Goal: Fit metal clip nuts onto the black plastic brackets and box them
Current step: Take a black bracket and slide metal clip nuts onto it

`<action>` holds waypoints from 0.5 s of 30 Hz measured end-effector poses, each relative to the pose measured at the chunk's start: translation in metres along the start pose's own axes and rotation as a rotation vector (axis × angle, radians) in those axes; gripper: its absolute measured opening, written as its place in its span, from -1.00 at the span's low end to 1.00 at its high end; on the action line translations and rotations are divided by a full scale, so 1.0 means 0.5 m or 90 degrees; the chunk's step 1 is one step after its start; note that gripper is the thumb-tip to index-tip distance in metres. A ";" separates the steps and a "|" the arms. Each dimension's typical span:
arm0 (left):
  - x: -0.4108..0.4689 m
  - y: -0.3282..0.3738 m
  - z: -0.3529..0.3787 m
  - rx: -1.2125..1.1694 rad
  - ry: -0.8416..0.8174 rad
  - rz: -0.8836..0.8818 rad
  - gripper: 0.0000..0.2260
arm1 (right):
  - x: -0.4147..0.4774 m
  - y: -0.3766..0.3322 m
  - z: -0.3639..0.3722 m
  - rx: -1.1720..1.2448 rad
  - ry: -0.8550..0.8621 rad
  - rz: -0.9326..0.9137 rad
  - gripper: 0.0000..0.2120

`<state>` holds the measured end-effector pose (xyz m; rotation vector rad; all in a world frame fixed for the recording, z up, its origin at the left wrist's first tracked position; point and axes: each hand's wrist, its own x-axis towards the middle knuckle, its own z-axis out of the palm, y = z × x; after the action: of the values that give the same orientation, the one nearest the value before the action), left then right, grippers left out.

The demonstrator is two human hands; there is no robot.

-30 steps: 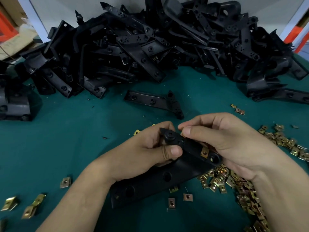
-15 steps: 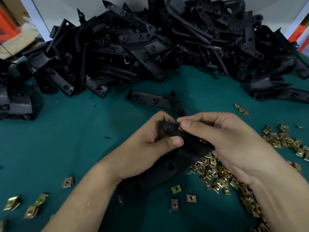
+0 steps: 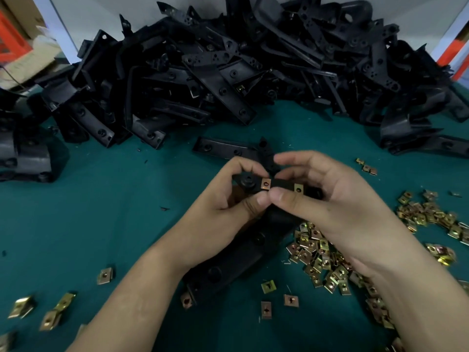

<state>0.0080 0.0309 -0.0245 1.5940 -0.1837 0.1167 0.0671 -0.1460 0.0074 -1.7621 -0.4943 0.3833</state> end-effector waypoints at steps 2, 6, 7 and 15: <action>0.001 0.001 0.001 -0.011 0.024 0.018 -0.81 | 0.000 -0.002 -0.007 -0.047 0.025 -0.030 -0.60; -0.001 0.007 -0.010 -0.029 0.078 0.037 -0.84 | 0.000 -0.005 -0.012 -0.064 0.070 -0.085 -0.66; -0.002 0.008 -0.012 -0.024 0.083 0.040 -0.85 | 0.001 -0.007 -0.009 -0.065 0.080 -0.100 -0.68; -0.007 0.040 -0.005 0.024 0.168 0.101 -0.84 | 0.008 -0.045 0.003 -0.050 0.125 -0.172 -0.73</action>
<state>0.0010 0.0328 -0.0053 1.5841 -0.1020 0.4528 0.0669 -0.1380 0.0291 -1.7578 -0.6017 0.0006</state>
